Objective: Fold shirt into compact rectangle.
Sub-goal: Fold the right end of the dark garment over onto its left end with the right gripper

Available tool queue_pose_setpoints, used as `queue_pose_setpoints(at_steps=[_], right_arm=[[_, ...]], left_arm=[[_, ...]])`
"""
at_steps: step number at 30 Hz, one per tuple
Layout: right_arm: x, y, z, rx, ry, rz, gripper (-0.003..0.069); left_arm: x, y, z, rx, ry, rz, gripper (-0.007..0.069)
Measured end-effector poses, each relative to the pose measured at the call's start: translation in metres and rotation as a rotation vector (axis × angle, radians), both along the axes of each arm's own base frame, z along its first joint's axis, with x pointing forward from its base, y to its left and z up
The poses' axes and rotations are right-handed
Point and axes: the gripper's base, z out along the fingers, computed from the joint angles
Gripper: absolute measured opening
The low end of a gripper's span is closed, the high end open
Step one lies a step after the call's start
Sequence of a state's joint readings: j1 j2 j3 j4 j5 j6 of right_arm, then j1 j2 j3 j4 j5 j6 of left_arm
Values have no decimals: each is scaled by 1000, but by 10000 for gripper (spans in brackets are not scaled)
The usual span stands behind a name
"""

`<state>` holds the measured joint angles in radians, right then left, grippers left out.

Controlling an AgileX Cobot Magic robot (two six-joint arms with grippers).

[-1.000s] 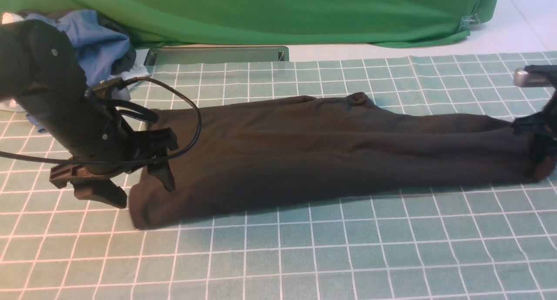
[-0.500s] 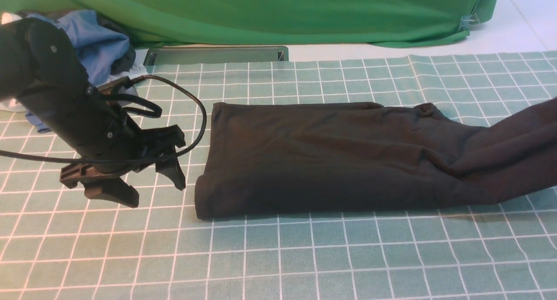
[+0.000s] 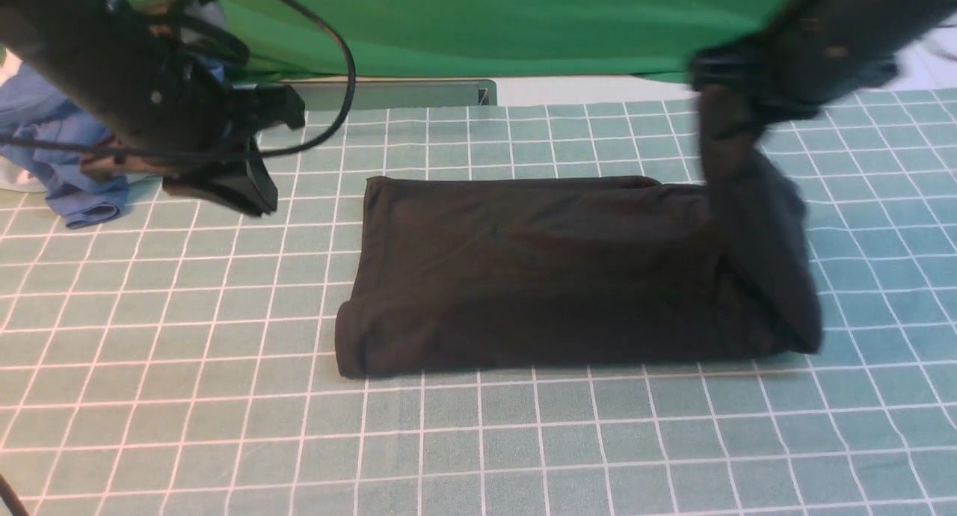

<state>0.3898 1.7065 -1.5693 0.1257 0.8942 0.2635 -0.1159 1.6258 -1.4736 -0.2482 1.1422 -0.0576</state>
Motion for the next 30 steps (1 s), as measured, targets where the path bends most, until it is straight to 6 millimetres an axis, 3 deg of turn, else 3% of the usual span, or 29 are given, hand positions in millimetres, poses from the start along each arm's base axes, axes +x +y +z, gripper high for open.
queue_pose_setpoints(at_steps=[1,3,6,9,11,13,22,30], right_arm=[[-1,3,1,5,-7,3,67],[-3,36,0,89,-56,40,67],[-3,67,-5,156,-96,79,67],[0,101,-20,204,-116,114,67],[1,110,-25,212,-118,124,67],[3,132,-42,217,-107,148,69],[4,175,-98,201,-41,180,87],[4,188,-130,176,-5,191,112]], left_arm=[[0,0,0,1,-1,-1,15],[1,0,4,1,-12,-4,15],[1,0,5,3,-12,-7,15],[0,0,5,3,-6,-9,15],[0,0,5,5,-5,-9,15],[0,0,5,5,-5,-9,15],[0,0,5,6,-6,-10,15],[0,0,5,6,-6,-10,15]])
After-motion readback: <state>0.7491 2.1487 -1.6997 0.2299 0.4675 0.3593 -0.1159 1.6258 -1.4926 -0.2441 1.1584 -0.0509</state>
